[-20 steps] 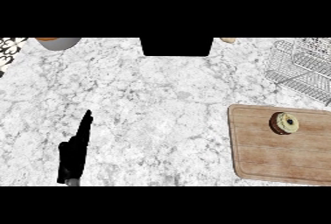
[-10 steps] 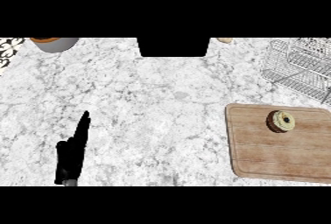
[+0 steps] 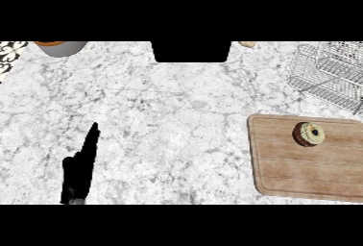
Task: Pick the lemon from the cutting board and place it in the tiered basket
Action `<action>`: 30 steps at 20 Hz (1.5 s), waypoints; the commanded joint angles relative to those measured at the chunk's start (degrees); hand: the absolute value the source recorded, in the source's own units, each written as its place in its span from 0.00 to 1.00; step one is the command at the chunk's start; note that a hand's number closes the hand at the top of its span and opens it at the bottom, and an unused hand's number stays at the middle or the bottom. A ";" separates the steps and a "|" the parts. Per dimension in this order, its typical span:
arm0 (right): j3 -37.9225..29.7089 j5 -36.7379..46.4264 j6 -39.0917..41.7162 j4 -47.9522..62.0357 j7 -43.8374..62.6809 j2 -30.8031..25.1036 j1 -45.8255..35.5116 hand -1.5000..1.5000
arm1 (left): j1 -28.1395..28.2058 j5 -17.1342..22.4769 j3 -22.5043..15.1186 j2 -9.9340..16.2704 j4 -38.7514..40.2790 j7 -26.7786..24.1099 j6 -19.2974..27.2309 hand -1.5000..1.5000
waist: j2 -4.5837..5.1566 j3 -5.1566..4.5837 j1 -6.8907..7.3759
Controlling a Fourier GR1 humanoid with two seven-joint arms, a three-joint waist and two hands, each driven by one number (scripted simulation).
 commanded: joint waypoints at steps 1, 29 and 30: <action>3.06 -0.67 -0.64 1.91 3.93 -3.60 -4.53 1.00 | -1.90 0.14 0.43 -0.74 3.12 0.81 -0.60 0.50 | 0.33 -0.14 0.26; 30.95 14.00 -23.92 40.18 1.75 3.12 -38.49 1.00 | -1.36 -2.04 -0.82 -2.46 3.70 0.43 -1.16 0.50 | 0.92 -0.07 2.01; 31.26 14.29 -24.64 40.63 3.56 4.48 -40.11 1.00 | -0.02 -0.87 0.45 -1.70 4.52 -1.62 -2.05 0.50 | 0.95 -0.09 2.27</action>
